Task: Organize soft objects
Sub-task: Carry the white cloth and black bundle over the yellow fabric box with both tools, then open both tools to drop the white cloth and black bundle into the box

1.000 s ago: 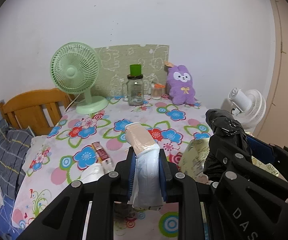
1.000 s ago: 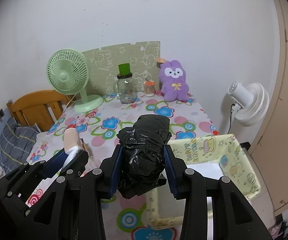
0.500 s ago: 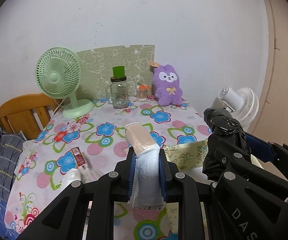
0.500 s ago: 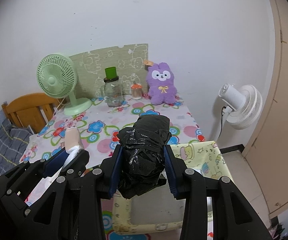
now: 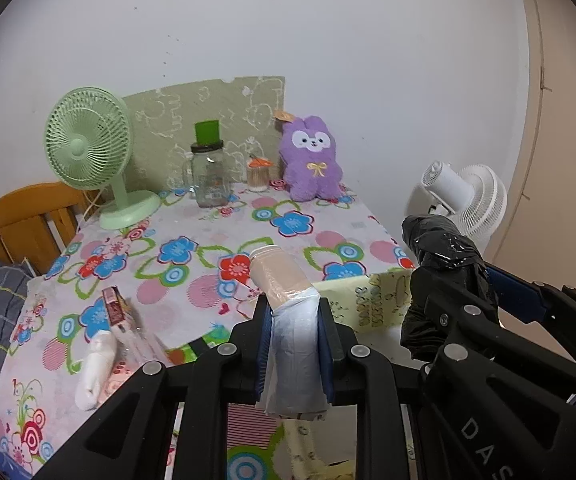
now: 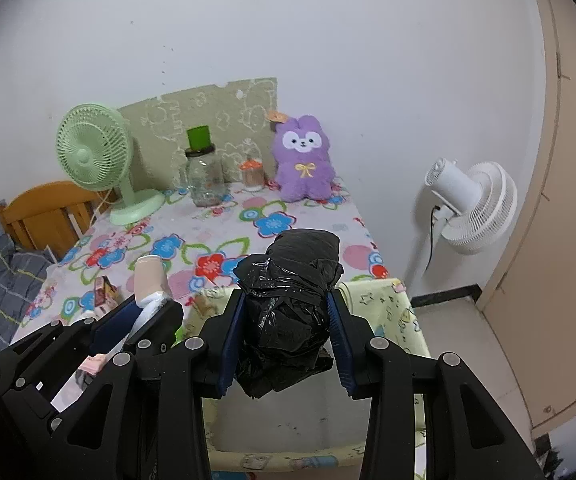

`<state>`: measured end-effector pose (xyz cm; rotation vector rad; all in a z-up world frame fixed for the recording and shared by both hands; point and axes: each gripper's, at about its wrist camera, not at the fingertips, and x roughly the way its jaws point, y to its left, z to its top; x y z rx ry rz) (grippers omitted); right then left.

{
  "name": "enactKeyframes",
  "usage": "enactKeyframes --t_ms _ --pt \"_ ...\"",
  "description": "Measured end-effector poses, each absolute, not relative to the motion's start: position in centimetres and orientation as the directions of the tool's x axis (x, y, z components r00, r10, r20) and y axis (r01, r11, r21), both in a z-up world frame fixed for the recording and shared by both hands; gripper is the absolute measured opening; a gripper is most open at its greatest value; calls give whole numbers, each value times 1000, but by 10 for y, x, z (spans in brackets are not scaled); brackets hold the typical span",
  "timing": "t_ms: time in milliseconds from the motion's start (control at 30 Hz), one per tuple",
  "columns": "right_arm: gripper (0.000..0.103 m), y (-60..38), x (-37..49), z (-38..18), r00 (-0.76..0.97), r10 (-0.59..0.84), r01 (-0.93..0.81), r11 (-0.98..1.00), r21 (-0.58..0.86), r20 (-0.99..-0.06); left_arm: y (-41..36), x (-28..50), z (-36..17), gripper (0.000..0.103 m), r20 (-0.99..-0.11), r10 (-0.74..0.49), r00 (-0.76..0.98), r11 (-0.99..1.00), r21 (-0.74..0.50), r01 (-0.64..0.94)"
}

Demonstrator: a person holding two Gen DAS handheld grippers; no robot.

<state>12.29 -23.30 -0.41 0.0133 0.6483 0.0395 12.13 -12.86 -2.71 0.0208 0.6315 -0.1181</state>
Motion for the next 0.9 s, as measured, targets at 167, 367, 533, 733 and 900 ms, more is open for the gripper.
enactKeyframes --t_ms 167,367,533,733,900 --pt "44 -244 126 -13 783 28 -15 1000 25 -621 -140 125 -35 20 -612 -119 782 991 -21 134" --pt "44 -255 131 -25 764 10 1 1000 16 -645 -152 131 -48 21 -648 -128 750 988 -16 155" --pt "44 -264 136 -36 748 9 16 999 32 -664 -161 136 -57 32 -672 -123 730 987 -3 163" --pt "43 -271 144 -47 730 -2 32 999 30 -684 -168 141 -63 61 -693 -107 713 985 23 171" --pt "43 -274 149 -50 723 -4 36 999 32 -691 -170 143 -64 66 -703 -105 704 984 30 176"
